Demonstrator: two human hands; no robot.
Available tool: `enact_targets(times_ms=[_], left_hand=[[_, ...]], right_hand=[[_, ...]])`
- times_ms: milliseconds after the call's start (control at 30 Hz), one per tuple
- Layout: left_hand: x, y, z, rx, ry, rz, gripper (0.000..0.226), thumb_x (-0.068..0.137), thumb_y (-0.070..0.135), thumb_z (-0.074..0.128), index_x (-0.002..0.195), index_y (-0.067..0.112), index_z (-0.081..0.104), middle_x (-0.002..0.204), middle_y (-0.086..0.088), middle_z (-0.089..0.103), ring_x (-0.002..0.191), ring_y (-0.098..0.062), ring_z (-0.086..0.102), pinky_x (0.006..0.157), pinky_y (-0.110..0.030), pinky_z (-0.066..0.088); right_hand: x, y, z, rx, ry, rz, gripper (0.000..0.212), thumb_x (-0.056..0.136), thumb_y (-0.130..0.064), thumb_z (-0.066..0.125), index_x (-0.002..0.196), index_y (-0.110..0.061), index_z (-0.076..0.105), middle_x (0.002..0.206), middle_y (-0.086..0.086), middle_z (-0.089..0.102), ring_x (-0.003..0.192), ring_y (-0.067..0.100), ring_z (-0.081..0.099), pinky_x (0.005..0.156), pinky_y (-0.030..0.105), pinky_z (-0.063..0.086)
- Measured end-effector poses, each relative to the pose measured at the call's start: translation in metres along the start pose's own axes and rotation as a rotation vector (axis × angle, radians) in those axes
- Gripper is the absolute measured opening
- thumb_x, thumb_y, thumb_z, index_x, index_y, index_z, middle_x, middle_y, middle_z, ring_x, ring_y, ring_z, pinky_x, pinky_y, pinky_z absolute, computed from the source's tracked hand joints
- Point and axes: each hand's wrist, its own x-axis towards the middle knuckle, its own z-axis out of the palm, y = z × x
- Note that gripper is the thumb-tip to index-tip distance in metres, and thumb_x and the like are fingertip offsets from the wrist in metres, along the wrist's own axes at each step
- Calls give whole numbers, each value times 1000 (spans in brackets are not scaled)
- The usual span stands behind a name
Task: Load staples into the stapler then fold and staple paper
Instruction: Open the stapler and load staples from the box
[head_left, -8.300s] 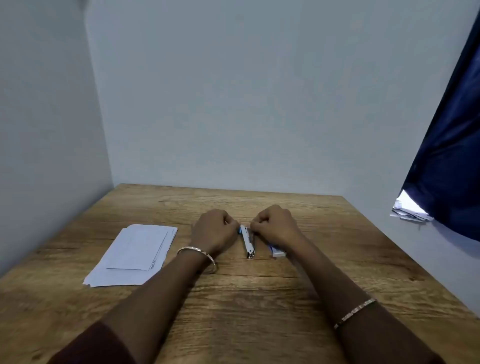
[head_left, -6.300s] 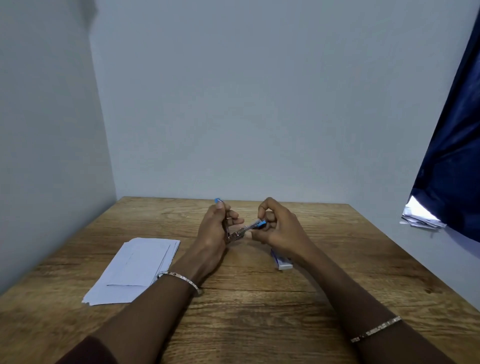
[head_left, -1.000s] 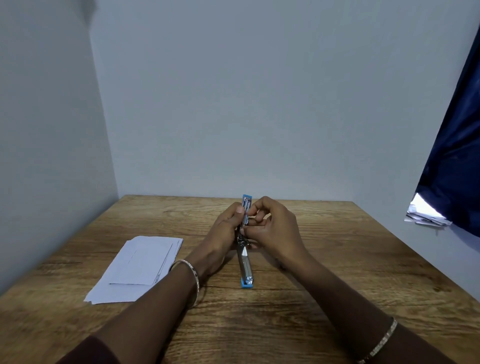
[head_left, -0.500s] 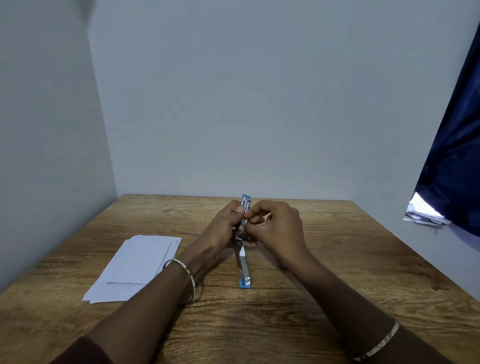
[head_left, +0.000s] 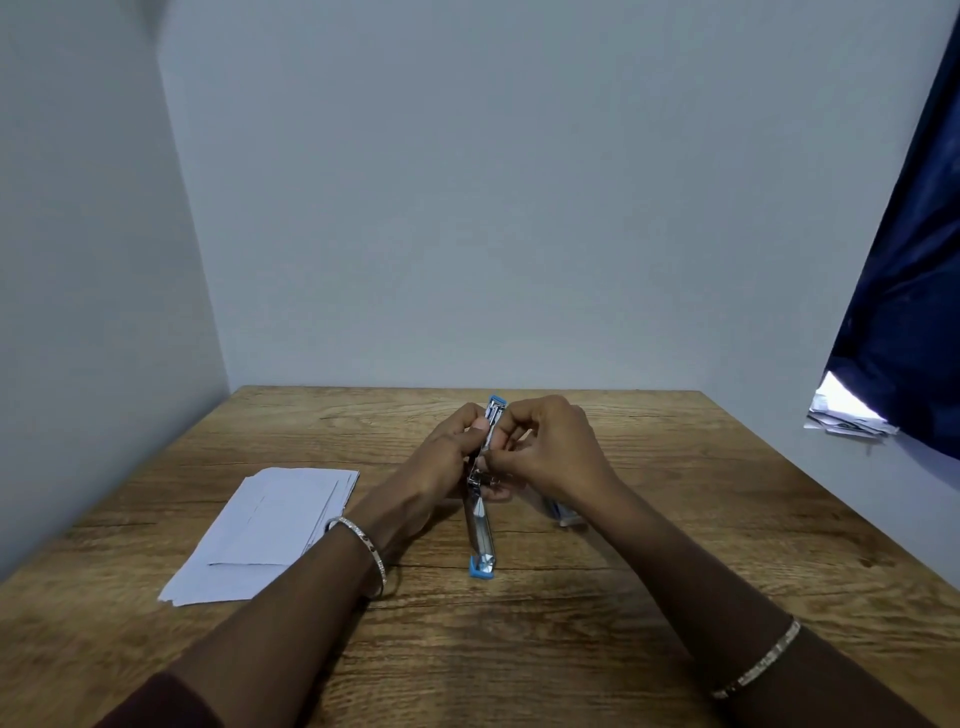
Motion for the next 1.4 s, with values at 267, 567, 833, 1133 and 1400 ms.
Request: enact_targets(times_ms=[267, 567, 833, 1133, 1400], left_hand=[[-1, 2, 0, -173, 86, -84, 30, 110, 23, 33, 121, 5, 54, 105, -19, 71, 79, -27, 73, 64, -47, 65], [3, 2, -3, -236, 116, -96, 26, 111, 21, 28, 110, 7, 50, 74, -15, 78, 47, -25, 68, 44, -31, 57], [5, -2, -2, -312, 141, -109, 26, 109, 19, 35, 109, 7, 57, 56, -3, 57, 36, -13, 46, 35, -20, 38], [2, -2, -1, -289, 123, -112, 27, 110, 19, 33, 110, 6, 56, 56, -3, 54, 37, -12, 44, 34, -20, 37], [5, -4, 0, -285, 107, -132, 27, 109, 28, 41, 110, 7, 58, 58, -1, 45, 39, -10, 39, 33, -19, 34]], right_hand=[[-5, -1, 2, 153, 24, -52, 18, 73, 6, 83, 67, -8, 71, 48, -14, 62, 41, -5, 57, 44, 10, 46], [14, 28, -69, -289, -100, 21, 16, 68, -4, 83, 61, -15, 73, 55, -11, 68, 49, -8, 58, 55, 8, 41], [10, 63, -88, -386, -308, 159, 11, 68, 1, 84, 68, -7, 77, 61, -5, 76, 58, -3, 69, 60, 25, 57], [10, 63, -93, -385, -444, 184, 14, 72, -5, 87, 81, -13, 79, 83, 7, 81, 74, 9, 69, 80, 40, 61], [11, 57, -92, -216, -448, 123, 37, 67, -27, 94, 99, -25, 75, 103, 0, 77, 70, -4, 63, 72, 19, 50]])
